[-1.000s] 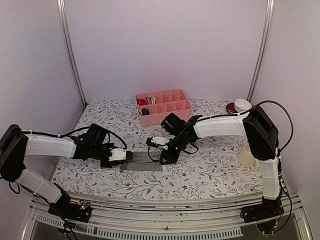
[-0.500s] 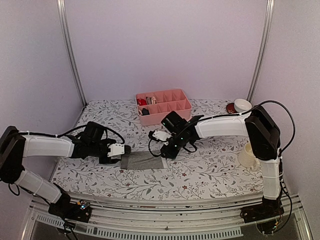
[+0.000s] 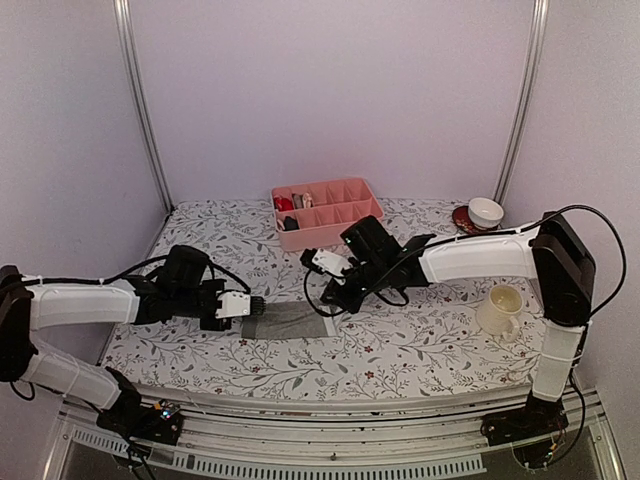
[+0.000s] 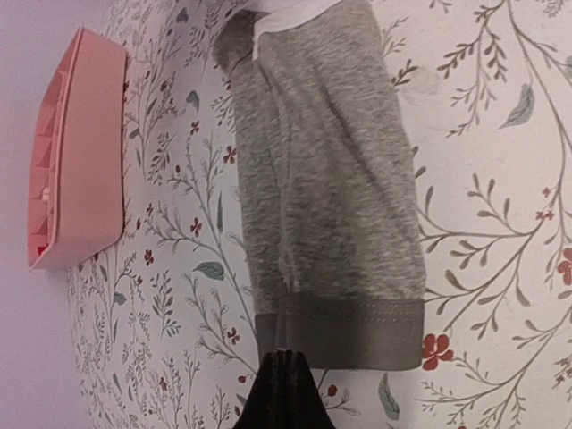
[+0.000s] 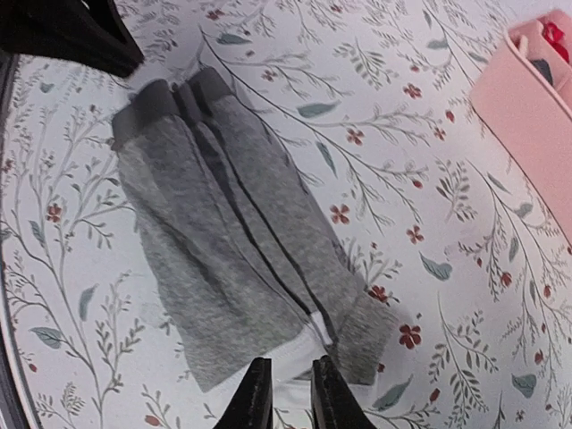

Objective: Roll the underwear
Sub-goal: Rotate the underwear at the center of the board.

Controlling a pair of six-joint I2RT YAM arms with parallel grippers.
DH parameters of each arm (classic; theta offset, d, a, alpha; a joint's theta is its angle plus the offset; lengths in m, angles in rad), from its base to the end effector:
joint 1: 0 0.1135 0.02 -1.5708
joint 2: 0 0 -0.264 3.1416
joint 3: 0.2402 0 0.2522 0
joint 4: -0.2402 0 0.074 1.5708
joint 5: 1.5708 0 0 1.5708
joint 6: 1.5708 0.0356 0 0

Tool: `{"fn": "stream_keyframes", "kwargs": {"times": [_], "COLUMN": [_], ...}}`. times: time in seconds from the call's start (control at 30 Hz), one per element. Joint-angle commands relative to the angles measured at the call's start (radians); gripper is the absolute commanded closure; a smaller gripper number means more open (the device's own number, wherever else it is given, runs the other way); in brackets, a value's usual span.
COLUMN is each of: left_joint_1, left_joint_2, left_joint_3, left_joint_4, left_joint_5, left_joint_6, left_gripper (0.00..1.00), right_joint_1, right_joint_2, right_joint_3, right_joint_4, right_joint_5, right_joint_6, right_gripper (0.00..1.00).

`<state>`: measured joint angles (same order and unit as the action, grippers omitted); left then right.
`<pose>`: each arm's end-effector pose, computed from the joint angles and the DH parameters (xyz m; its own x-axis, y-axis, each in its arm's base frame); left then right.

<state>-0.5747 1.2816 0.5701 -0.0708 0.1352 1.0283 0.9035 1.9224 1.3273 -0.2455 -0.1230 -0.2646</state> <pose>0.2046 -0.1383 0.1750 0.2246 0.8656 -0.4476 0.8262 0.0744 0.5584 0.2567 0.3329 0.1923 -0.2279 -0.7087 -0.6677 -0.9219 0.3777 -0.0862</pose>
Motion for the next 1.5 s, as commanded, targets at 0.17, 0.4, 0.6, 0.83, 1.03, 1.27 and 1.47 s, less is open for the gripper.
{"fn": "stream_keyframes", "kwargs": {"times": [0.17, 0.4, 0.6, 0.83, 1.03, 1.27, 1.47], "left_joint_1": [-0.053, -0.06, -0.06, -0.058, -0.043, -0.014, 0.006], "left_joint_2": [0.044, 0.209, 0.244, 0.236, 0.26, 0.273, 0.284], "left_joint_3": [0.017, 0.092, 0.103, 0.084, 0.085, 0.078, 0.068], "left_joint_4": [-0.069, -0.072, -0.014, 0.024, 0.04, 0.012, 0.014], "left_joint_5": [0.17, 0.133, 0.055, -0.004, -0.025, -0.012, -0.019], "left_joint_6": [0.105, 0.073, 0.012, -0.022, -0.05, -0.049, -0.05], "left_gripper": [1.0, 1.0, 1.0, 1.0, 0.93, 0.82, 0.81], "right_joint_1": [0.022, 0.02, -0.027, -0.061, -0.061, -0.063, -0.064], "right_joint_2": [0.089, 0.181, 0.209, 0.236, 0.288, 0.315, 0.305], "right_joint_3": [0.041, 0.097, 0.109, 0.115, 0.154, 0.178, 0.19], "right_joint_4": [0.105, 0.081, 0.088, 0.066, 0.014, -0.024, -0.05], "right_joint_5": [-0.328, -0.326, -0.275, -0.257, -0.205, -0.079, -0.106], "right_joint_6": [-0.081, -0.068, -0.01, 0.023, 0.024, 0.056, 0.063], "right_gripper": [0.92, 0.92, 0.93, 0.93, 0.93, 0.93, 0.92]}}
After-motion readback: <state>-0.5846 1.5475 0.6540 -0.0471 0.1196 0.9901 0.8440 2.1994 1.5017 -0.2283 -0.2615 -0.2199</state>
